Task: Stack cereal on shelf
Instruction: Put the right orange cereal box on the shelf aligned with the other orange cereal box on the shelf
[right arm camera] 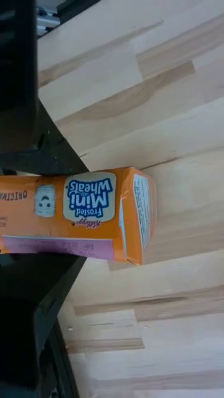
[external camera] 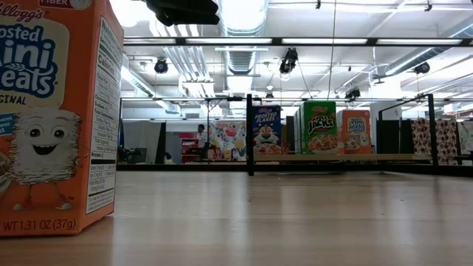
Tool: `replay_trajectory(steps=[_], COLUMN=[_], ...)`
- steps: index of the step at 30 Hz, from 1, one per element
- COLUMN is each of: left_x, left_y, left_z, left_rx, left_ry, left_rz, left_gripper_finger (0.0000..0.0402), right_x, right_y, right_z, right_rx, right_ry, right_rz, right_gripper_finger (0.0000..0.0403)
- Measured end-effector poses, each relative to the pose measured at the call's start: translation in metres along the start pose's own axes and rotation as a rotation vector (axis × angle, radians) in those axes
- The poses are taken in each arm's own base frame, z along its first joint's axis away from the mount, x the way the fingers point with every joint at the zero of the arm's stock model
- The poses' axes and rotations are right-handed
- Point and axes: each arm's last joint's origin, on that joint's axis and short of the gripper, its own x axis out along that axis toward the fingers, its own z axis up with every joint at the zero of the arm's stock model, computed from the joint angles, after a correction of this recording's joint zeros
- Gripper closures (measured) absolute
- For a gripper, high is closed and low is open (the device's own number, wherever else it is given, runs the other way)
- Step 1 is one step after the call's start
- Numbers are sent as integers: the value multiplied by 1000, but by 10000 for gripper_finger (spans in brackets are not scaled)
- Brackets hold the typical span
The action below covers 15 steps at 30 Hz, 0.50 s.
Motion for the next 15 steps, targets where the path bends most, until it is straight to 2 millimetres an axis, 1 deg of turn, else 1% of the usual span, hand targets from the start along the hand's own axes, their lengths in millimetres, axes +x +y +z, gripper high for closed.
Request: replay_trajectory(steps=[5,9,12,15], left_x=[0,0,0,0], left_y=[0,0,0,0], left_z=[0,0,0,0], left_rx=[0,0,0,0], left_ry=[0,0,0,-1], left_rz=[0,0,0,0], left_gripper_finger=[168,168,168,168], right_x=[-1,-3,-10,-21], right_y=[0,1,2,1], right_z=[0,2,8,19], right_rx=[-1,-4,8,29], right_ry=[-3,-8,-26,-51], right_rz=[5,16,45,80], right_gripper_finger=[253,261,260,259])
